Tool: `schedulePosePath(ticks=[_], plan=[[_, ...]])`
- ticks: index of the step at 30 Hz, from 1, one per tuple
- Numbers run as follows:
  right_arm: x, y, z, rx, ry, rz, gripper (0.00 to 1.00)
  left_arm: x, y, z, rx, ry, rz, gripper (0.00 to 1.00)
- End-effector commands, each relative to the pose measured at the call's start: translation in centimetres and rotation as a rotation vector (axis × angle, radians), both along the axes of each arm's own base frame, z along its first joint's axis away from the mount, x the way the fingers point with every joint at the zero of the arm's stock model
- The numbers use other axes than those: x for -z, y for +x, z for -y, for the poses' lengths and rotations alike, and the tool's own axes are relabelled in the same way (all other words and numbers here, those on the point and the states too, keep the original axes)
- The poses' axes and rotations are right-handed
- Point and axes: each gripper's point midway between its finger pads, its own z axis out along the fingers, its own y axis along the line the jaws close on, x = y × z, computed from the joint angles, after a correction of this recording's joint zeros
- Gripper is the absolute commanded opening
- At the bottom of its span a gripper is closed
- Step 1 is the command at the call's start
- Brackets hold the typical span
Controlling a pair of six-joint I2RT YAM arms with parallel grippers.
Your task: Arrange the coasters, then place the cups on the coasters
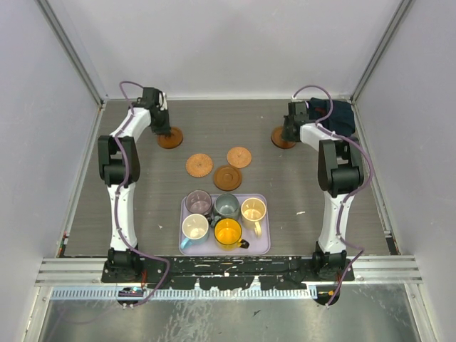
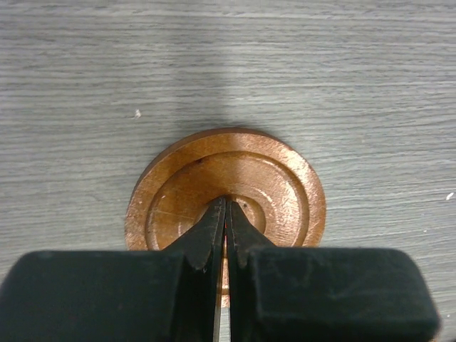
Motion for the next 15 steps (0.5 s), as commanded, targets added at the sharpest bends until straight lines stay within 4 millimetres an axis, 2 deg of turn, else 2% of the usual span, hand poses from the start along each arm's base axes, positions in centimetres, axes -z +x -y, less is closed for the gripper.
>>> schedulePosePath(ticks=[1,4,7,10,15], plan=[[-0.2,-2.4,0.0,0.017,0.015,-0.045,0.01,-0.5,1.6,1.0,0.011,-0.079,0.055,0.05],[-0.5,-2.2,-0.1,0.008,0.019,-0.028,0.01,-0.8,1.9,1.5,0.02,-0.106,0.085,0.05],[-1.3,-1.6,-0.3,-0.011,0.018,0.0,0.01,-2.1,2.4,1.9,0.034,-0.128,0.142,0.07],[-2.8,-0.8,-0.5,-0.03,0.02,0.05,0.01,-4.5,3.2,2.5,0.049,-0.161,0.22,0.09],[-6.8,0.2,-0.6,-0.054,0.015,0.15,0.03,-9.4,3.7,3.4,0.074,-0.205,0.316,0.09]])
